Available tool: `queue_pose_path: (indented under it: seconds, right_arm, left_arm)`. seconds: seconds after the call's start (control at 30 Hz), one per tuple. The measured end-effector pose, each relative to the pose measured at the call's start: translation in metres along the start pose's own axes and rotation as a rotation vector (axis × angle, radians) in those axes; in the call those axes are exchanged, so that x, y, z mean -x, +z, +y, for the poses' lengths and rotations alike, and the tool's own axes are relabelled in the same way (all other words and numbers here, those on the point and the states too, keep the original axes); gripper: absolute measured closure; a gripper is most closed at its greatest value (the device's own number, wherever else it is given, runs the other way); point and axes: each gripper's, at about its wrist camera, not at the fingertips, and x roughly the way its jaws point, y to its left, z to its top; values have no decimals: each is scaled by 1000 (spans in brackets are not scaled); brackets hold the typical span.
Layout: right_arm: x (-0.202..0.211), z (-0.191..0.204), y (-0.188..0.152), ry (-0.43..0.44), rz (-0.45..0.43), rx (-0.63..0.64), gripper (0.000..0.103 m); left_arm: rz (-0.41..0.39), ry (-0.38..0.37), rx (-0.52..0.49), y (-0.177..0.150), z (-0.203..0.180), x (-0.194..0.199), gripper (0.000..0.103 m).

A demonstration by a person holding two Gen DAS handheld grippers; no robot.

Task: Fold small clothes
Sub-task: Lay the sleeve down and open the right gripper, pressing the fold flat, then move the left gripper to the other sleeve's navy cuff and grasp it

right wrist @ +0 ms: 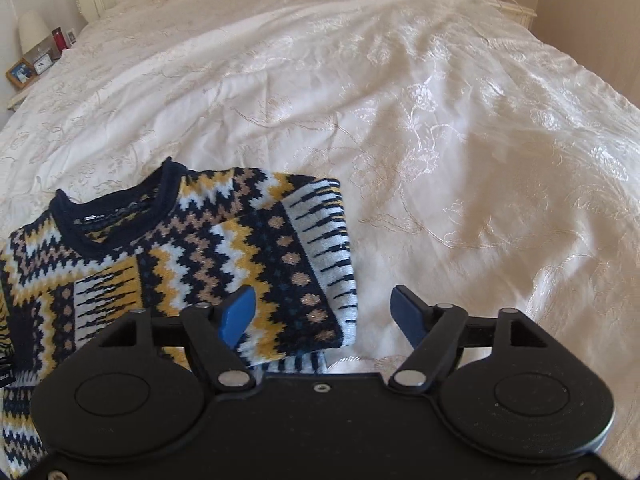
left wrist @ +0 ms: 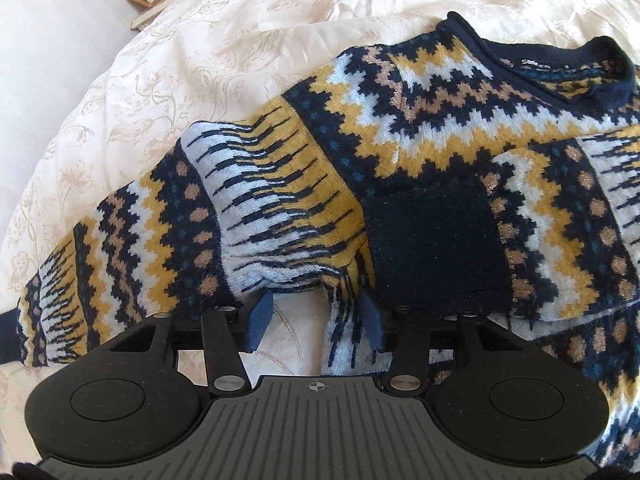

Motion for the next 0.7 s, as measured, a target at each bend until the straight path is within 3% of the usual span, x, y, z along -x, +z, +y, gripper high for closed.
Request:
queue_pose_path:
  seconds: [0.13, 0.23, 0.4, 0.7]
  right_arm:
    - [25, 24, -10, 38, -64, 60, 11]
    - [40, 42, -17, 59, -95, 114, 3]
    - [52, 67, -28, 121, -36, 161, 2]
    - [62, 108, -51, 181, 31, 222, 3]
  left_arm:
    - [25, -38, -31, -3, 13, 6, 57]
    - [1, -81, -9, -9, 26, 19, 57]
    - [-9, -128, 94, -36, 55, 49, 57]
    - [28, -91, 315, -97, 136, 50, 57]
